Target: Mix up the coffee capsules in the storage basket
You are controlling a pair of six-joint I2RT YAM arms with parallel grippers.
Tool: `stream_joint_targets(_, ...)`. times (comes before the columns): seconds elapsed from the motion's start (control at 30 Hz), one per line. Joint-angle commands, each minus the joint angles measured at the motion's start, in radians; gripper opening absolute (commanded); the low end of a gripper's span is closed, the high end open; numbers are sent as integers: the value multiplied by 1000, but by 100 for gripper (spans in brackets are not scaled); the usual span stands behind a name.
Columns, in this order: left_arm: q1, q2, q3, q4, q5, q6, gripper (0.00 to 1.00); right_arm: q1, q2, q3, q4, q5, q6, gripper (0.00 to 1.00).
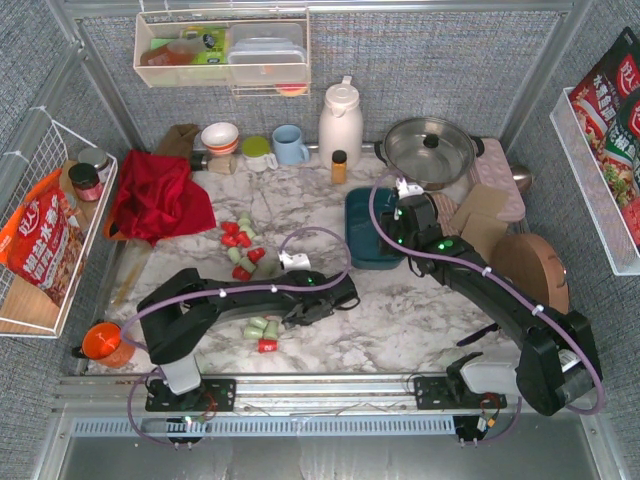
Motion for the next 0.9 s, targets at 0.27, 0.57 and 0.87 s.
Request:
stream_joint_targets(0.27,-22,-23,-30,33,-31,-58,77,1,5,16,8,-19,7,59)
stream_joint_targets(0.57,-14,-77,-102,102,-56,-16,77,3,9,16,7,-19,7,59)
stream_joint_targets(0.87,-15,-144,-70,139,-114,330,83,4,18,24,2,-27,4,59)
